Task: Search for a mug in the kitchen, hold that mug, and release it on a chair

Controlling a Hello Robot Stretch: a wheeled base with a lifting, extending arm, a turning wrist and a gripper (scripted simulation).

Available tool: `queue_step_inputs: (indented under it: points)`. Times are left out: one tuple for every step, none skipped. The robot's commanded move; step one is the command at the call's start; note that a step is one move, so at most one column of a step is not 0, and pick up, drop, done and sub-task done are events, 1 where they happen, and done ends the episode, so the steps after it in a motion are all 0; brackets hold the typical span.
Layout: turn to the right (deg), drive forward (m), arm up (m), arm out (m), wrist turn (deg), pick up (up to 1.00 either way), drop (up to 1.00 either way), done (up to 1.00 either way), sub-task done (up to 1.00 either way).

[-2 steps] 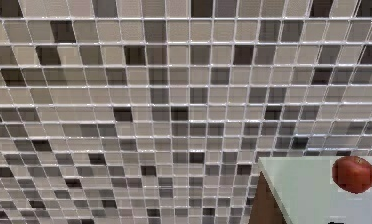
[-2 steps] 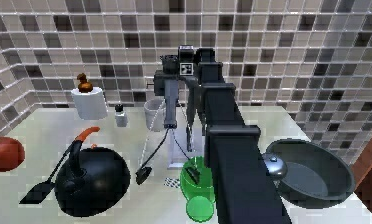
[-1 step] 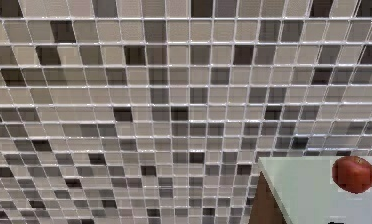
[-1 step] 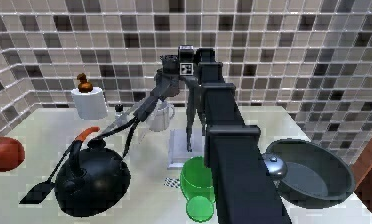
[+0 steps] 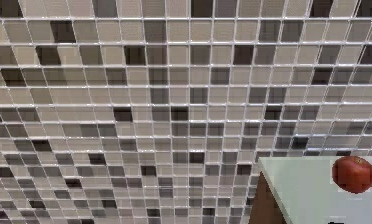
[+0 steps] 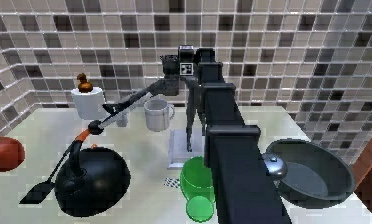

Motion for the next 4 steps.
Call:
queue_step_inputs:
  points:
    - [0.0, 0.0, 0.0, 0.0, 45.0, 0.0, 0.0, 0.0, 0.0]
    - [0.0, 0.0, 0.0, 0.0, 24.0, 0.0, 0.0, 0.0, 0.0]
    - [0.0, 0.0, -0.16, 0.0, 0.0, 0.0, 0.0, 0.0, 0.0]
    - [0.0, 0.0, 0.0, 0.0, 0.0, 1.0, 0.0, 0.0, 0.0]
